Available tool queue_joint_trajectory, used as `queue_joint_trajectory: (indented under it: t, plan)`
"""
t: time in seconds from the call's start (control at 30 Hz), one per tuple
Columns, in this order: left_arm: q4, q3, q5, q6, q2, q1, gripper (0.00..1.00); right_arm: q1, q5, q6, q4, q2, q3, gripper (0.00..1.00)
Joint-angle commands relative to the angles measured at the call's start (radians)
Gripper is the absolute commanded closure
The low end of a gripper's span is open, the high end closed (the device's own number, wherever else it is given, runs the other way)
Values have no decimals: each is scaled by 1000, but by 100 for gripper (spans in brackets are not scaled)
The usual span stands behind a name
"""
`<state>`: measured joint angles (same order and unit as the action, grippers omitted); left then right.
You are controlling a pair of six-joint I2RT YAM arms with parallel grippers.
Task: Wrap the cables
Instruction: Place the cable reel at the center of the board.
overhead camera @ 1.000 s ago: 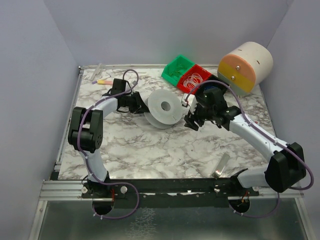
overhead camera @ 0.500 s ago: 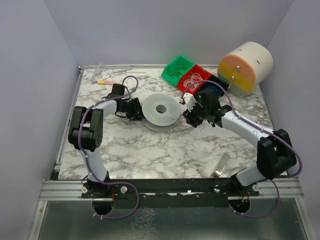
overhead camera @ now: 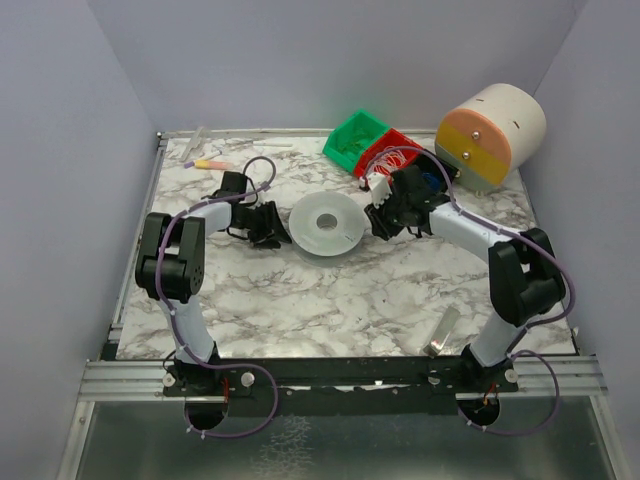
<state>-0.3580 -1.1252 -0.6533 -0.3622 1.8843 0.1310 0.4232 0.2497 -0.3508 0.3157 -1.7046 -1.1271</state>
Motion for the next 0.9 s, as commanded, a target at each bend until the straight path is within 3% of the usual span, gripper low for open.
queue_joint_trajectory:
  t: [0.0,0.17,0.3,0.4,0.5,0.6,0.67,0.87]
  plan:
    - [-44,-1,31,45,-16,-22,54,-11,33,48,7,-40,-49,66]
    - [-58,-3,19,59,-35,-48,54,-53,70,48,7,12,-25,65]
    - [-77,-17,7,78,-48,-66,54,-116,60,69,-42,109,15,45]
    - [-84,-25,0,96,-73,-70,54,-137,120,56,-42,164,45,40]
    - [-88,-31,8,108,-115,-71,54,-136,264,-4,32,162,62,49]
    - [-97,-43,34,131,-168,-72,53,-136,341,21,42,125,100,83]
    - [-105,-53,56,147,-208,-73,53,-136,364,57,37,81,103,98]
    - [-145,-56,115,215,-361,-94,52,-136,456,191,56,-33,43,100]
